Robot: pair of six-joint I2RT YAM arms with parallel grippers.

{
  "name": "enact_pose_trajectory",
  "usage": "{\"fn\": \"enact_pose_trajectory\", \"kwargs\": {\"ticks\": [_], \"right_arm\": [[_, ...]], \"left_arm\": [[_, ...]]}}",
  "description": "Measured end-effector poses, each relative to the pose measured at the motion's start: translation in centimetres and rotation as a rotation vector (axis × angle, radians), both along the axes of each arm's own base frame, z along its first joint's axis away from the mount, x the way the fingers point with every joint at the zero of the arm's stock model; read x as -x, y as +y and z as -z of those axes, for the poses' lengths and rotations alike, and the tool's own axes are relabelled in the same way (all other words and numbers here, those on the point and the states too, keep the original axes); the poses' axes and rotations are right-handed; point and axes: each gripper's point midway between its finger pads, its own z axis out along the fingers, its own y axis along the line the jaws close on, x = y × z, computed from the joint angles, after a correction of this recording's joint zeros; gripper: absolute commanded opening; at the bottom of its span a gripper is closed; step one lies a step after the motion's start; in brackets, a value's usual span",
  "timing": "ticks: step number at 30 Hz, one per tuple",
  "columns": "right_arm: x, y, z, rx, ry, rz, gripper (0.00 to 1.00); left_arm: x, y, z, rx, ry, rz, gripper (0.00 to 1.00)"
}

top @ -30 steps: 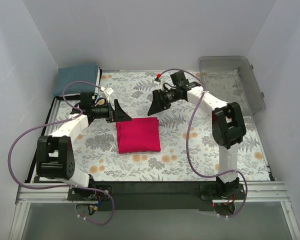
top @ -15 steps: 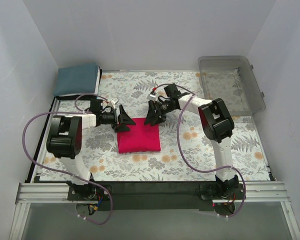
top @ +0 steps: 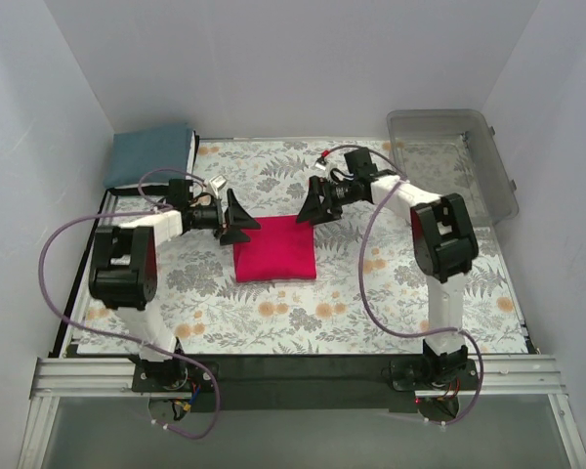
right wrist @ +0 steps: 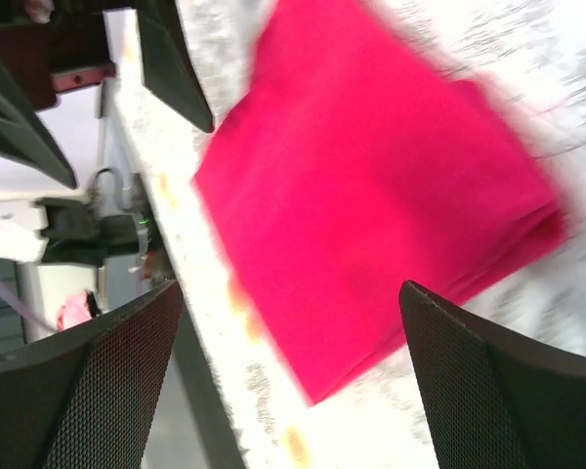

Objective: Fold and stack the t-shirts
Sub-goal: Fold the tshirt

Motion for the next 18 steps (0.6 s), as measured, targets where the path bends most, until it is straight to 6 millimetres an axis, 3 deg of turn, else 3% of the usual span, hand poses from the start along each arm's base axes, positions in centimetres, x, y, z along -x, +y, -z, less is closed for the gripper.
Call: {"fn": "enact_pose_trajectory", "kwargs": {"ticks": [3,5,7,9,12,15,16,18], "right_arm": [[3.4,-0.6,-3.9,-0.042,-0.009,0.018,0.98],[5.8,0.3,-6.2,-0.098,-0.025,-0.008,0.98],[7.7,1.5,-6.7,-0.142,-0.027,-0.041,0.98],[9.6,2.6,-5.1,-0.15,0.032,-0.07,0.98],[11.7,3.6,-0.9,-0.104,0.166,-0.084,0.98],[12.8,3.7,3.0,-0.057,0.271,-0.076,0.98],[13.0,3.6,3.2,-0.069,0.3,-0.085,0.98],[12.7,3.4,3.1,-0.084,0.302,-0.078,0.98]], "left_arm": [[3.2,-0.3,-3.6,0.039,-0.053,0.005,0.97],[5.0,-0.9,-5.2,0.066,-0.076,0.024,0.97],[6.1,-2.0,-5.5,0.086,-0.073,0.049,0.97],[7.0,-2.9,-4.5,0.094,-0.039,0.064,0.97],[8.6,-3.7,-1.4,0.081,0.078,0.067,0.97],[8.2,-3.2,2.4,0.022,0.187,0.016,0.98],[7.9,-2.8,3.6,0.001,0.227,-0.009,0.98],[7.3,-2.2,4.0,0.025,0.286,-0.012,0.98]]}}
